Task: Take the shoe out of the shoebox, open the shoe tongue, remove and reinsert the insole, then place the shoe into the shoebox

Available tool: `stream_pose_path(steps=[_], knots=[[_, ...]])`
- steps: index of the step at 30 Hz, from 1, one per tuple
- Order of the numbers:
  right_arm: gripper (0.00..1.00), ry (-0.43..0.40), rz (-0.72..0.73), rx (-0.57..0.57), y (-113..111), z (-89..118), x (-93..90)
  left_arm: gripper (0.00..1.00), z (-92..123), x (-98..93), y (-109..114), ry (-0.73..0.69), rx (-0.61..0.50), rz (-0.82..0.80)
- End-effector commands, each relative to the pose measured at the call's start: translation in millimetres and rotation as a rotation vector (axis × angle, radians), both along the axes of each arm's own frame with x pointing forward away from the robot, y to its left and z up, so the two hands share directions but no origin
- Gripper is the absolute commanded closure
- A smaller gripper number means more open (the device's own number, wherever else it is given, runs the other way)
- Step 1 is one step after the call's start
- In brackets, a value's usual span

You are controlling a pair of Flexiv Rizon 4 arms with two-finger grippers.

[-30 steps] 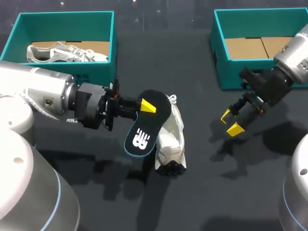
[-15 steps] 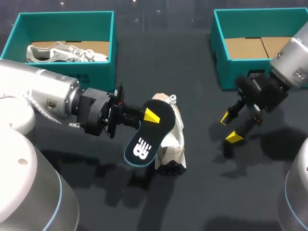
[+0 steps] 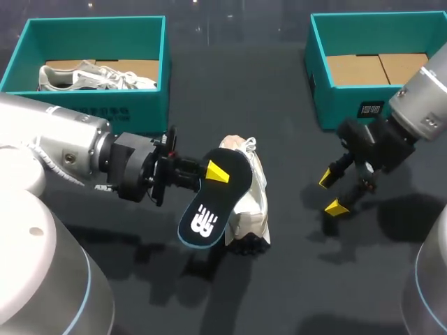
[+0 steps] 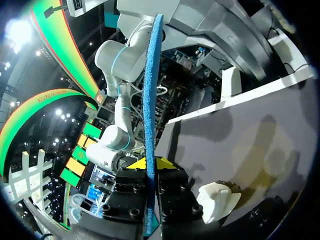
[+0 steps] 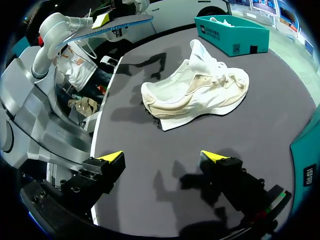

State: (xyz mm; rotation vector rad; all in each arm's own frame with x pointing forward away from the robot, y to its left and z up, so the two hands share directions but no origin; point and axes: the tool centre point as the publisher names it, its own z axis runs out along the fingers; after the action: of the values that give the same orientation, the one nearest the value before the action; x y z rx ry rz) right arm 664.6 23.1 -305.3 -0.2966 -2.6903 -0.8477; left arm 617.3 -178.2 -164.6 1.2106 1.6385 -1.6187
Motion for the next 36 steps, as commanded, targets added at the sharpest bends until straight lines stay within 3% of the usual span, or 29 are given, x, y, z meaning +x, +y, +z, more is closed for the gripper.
stream_pose_path(steps=[1, 11, 23, 29, 36], knots=[[0.0, -0.049, 0.021, -0.018, 9, -18, 3.7, 1.0, -9, -8.8, -2, 0.178, 0.0, 0.071], [0.0, -0.197, 0.062, -0.043, 21, -38, 5.2, 1.0, -30, -11.6, -8, 0.437, -0.114, 0.131], [0.0, -0.197, 0.077, -0.045, 22, -39, 3.6, 1.0, -33, -9.8, -12, 0.42, -0.091, 0.152], [0.0, -0.176, 0.09, -0.059, 42, -70, 12.4, 1.0, -52, 1.3, -23, 0.486, -0.124, 0.18], [0.0, -0.224, 0.049, -0.073, 52, -73, 10.0, 1.0, -52, 14.8, -28, 0.556, -0.17, 0.197]])
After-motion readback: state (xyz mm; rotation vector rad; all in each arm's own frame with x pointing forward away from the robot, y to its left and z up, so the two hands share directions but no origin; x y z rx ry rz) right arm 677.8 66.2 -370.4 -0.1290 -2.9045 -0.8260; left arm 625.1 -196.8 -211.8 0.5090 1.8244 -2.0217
